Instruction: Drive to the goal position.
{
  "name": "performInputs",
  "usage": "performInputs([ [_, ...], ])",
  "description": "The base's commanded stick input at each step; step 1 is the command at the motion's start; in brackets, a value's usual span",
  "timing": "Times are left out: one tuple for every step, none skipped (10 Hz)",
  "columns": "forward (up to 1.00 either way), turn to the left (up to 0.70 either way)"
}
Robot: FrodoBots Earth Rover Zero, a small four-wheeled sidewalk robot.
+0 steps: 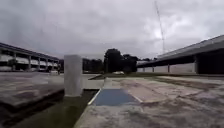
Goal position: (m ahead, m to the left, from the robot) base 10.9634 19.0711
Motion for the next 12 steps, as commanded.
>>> performInputs([
  [0.5, 0.0],
  [0.5, 0.0],
  [0.5, 0.0],
  [0.5, 0.0],
  [0.5, 0.0],
  [0.5, 0.0],
  [0.5, 0.0],
  [0.5, 0.0],
  [0.5, 0.0],
  [0.5, 0.0],
  [0.5, 0.0],
  [0.5, 0.0],
])
